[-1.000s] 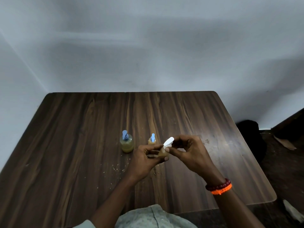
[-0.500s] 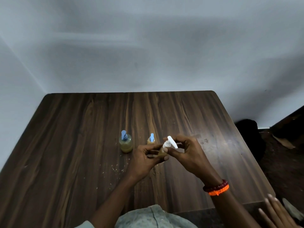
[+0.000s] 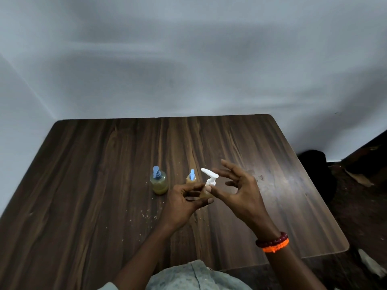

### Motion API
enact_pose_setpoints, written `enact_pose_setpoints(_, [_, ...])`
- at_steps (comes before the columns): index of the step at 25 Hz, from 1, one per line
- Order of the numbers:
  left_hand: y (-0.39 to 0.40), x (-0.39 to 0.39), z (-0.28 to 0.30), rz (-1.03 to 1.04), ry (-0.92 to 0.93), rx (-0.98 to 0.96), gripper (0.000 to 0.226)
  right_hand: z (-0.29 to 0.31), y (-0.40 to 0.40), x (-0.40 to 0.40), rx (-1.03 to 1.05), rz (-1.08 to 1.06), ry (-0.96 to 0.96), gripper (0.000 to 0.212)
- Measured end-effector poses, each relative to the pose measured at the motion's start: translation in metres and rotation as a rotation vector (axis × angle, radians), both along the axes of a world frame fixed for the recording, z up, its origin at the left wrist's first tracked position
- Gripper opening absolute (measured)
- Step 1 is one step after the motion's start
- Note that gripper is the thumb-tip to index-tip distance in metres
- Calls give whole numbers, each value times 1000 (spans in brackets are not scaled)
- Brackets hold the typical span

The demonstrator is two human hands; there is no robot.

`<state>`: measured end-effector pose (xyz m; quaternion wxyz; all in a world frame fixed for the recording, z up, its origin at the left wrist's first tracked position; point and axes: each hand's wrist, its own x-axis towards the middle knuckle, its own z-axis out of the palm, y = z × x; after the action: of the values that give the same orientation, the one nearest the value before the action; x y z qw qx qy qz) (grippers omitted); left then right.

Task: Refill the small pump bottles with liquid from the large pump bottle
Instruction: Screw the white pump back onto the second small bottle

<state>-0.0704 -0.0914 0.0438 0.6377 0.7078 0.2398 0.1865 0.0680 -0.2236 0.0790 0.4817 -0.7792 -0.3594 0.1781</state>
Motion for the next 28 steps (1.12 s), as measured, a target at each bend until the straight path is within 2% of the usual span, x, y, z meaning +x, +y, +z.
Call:
enact_pose_setpoints(6, [-7, 1, -1, 0, -2, 9, 39, 2, 8, -11, 93, -98, -73, 55])
enact_pose_setpoints(7, [-7, 1, -1, 3, 0, 16, 36, 1, 9, -14, 104, -110, -72, 60])
enact_pose_setpoints(10, [-5, 2, -2, 8, -23, 11, 33, 0, 6, -13, 97, -96, 60, 102])
enact_pose_setpoints(11, [-4, 2, -1, 10, -39, 5, 34, -1, 4, -11, 95, -70, 118, 110])
enact_pose_setpoints(14, [-4, 0, 3, 19, -74, -2, 40, -2, 3, -7, 110, -7, 179, 105])
enact_pose_setpoints(17, [-6, 1, 3, 9, -77, 1, 37, -3, 8, -11, 125, -50, 94, 99])
enact_pose_setpoints(21, [-7, 2, 5, -21, -101, -8, 39, -8, 6, -9, 92, 36, 105, 119])
enact_pose_setpoints(24, [-4, 2, 3, -9, -98, -17, 39, -10, 2, -6, 119, 54, 95, 102])
enact_pose_setpoints(28, [-6, 3, 0, -3, -68, -10, 37, -8, 6, -11, 149, -55, 27, 74])
